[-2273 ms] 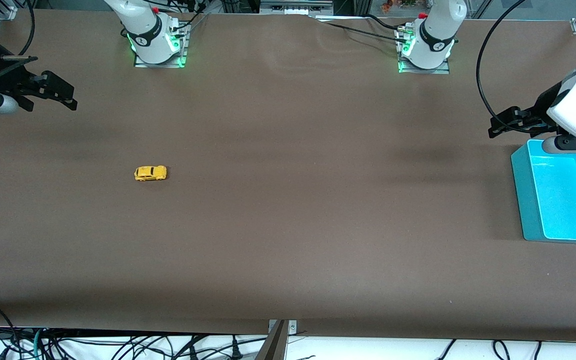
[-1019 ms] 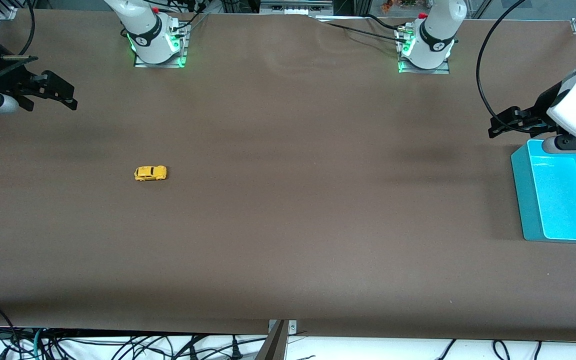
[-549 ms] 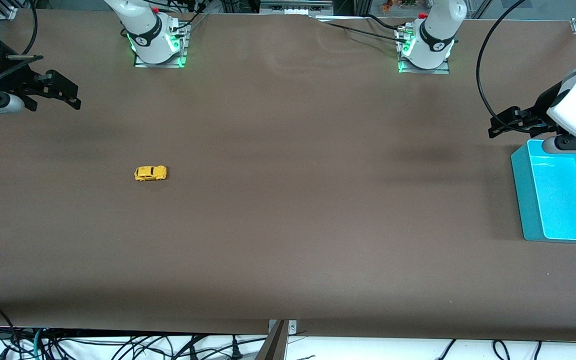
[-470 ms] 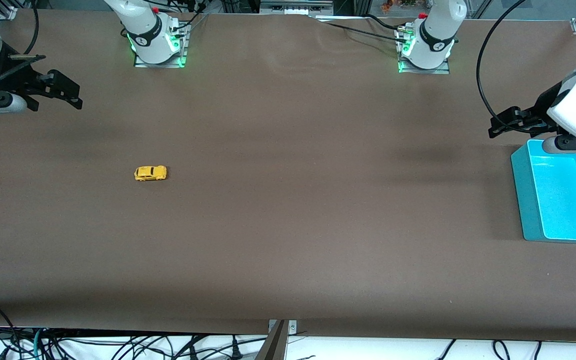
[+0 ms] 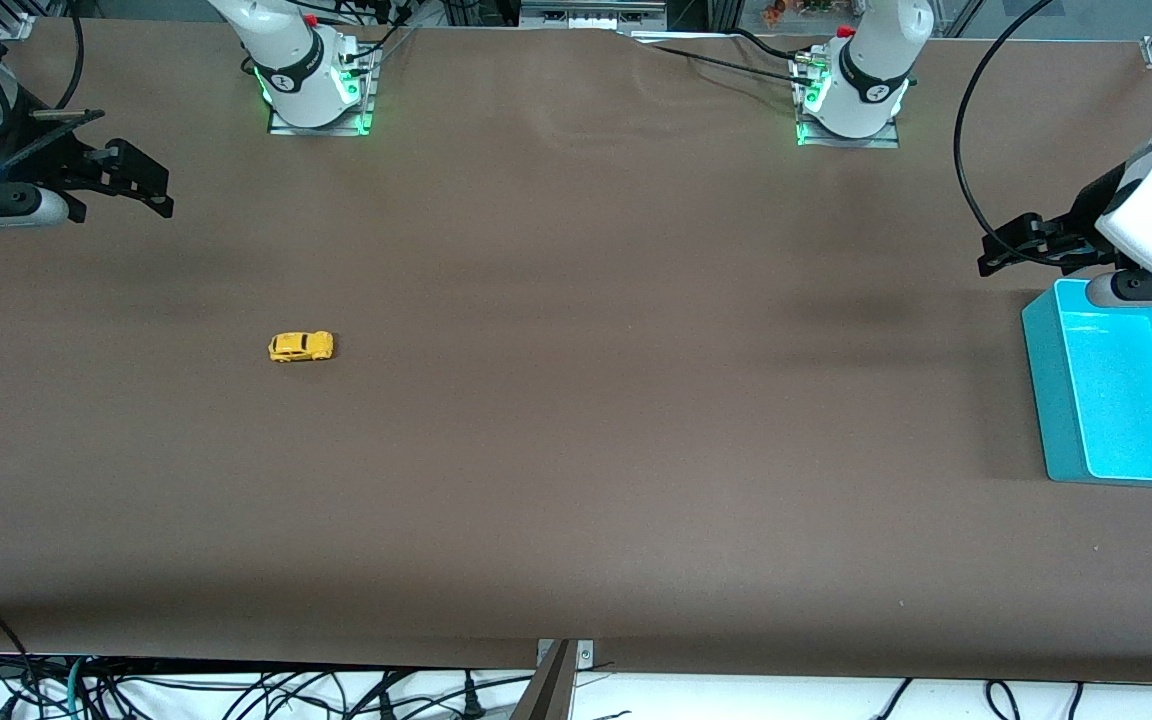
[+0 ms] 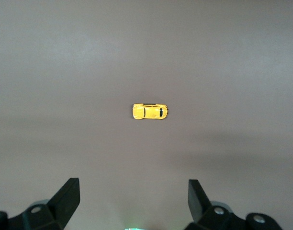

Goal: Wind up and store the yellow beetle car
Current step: 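Move the right gripper over the yellow toy car and lower, then close the right gripper on the yellow car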

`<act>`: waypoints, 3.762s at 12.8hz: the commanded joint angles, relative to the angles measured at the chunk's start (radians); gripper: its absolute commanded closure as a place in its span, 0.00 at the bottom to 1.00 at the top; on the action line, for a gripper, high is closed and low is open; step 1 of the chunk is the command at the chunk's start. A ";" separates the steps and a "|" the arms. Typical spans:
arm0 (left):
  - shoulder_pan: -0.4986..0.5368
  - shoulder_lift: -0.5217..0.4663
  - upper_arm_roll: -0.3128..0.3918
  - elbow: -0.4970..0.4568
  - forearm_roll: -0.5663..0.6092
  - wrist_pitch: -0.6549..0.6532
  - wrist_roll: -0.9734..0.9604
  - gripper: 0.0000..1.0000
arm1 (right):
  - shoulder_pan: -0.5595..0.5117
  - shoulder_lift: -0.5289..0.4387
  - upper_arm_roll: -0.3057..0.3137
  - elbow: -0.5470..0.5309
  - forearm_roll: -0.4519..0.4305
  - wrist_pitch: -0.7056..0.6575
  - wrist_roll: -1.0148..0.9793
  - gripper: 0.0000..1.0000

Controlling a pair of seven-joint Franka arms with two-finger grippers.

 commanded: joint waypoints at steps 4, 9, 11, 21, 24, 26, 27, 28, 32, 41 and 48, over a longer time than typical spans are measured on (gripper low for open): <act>0.001 0.004 0.003 0.016 -0.015 -0.003 0.022 0.00 | -0.003 0.014 0.003 -0.093 -0.005 0.049 -0.132 0.00; 0.001 0.004 0.002 0.015 -0.016 -0.003 0.022 0.00 | -0.003 0.017 0.022 -0.275 -0.005 0.242 -0.273 0.00; 0.003 0.004 0.002 0.016 -0.018 -0.003 0.022 0.00 | -0.003 0.044 0.026 -0.319 -0.005 0.308 -0.367 0.00; 0.003 0.005 0.002 0.016 -0.018 -0.003 0.022 0.00 | -0.003 0.213 0.033 -0.498 -0.065 0.667 -0.877 0.00; 0.003 0.005 0.002 0.016 -0.019 -0.003 0.022 0.00 | -0.004 0.294 0.033 -0.532 -0.096 0.805 -1.089 0.00; 0.001 0.008 0.002 0.016 -0.019 -0.003 0.022 0.00 | -0.004 0.331 0.033 -0.550 -0.105 0.866 -1.184 0.00; 0.001 0.012 0.002 0.016 -0.019 -0.003 0.022 0.00 | -0.006 0.345 0.033 -0.570 -0.105 0.899 -1.223 0.00; 0.001 0.012 0.002 0.016 -0.019 -0.003 0.022 0.00 | -0.007 0.351 0.033 -0.607 -0.105 0.951 -1.255 0.00; 0.004 0.024 0.002 0.036 -0.021 -0.005 0.024 0.00 | -0.033 0.388 0.031 -0.675 -0.103 1.089 -1.421 0.00; 0.006 0.024 0.002 0.036 -0.021 -0.005 0.024 0.00 | -0.055 0.436 0.030 -0.673 -0.105 1.157 -1.507 0.81; 0.006 0.024 0.002 0.036 -0.021 -0.005 0.024 0.00 | -0.069 0.452 0.028 -0.676 -0.105 1.160 -1.531 0.87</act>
